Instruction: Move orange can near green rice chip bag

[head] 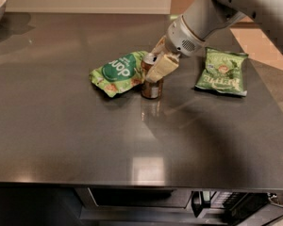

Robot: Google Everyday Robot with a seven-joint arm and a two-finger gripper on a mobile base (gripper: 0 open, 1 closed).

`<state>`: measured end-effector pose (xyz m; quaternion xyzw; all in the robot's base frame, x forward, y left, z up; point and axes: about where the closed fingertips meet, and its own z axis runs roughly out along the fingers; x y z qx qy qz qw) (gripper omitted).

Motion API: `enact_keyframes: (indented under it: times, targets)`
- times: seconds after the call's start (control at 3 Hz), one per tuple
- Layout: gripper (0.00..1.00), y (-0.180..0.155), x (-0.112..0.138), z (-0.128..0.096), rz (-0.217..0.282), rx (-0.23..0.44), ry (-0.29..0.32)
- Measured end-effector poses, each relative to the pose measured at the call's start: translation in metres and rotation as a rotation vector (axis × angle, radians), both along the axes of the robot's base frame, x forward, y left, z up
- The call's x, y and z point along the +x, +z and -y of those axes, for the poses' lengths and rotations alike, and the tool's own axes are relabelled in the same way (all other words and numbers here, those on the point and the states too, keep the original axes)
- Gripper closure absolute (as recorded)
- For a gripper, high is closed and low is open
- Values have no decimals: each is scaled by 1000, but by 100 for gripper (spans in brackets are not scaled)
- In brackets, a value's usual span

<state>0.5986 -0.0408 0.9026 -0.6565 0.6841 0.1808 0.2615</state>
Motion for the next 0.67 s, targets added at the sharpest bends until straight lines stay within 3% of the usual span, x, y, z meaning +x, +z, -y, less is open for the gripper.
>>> enact_keyframes:
  times: [0.33,0.67]
  targets:
    - [0,-1,0,-2,-2,0,2]
    - [0,-1,0,-2,-2,0,3]
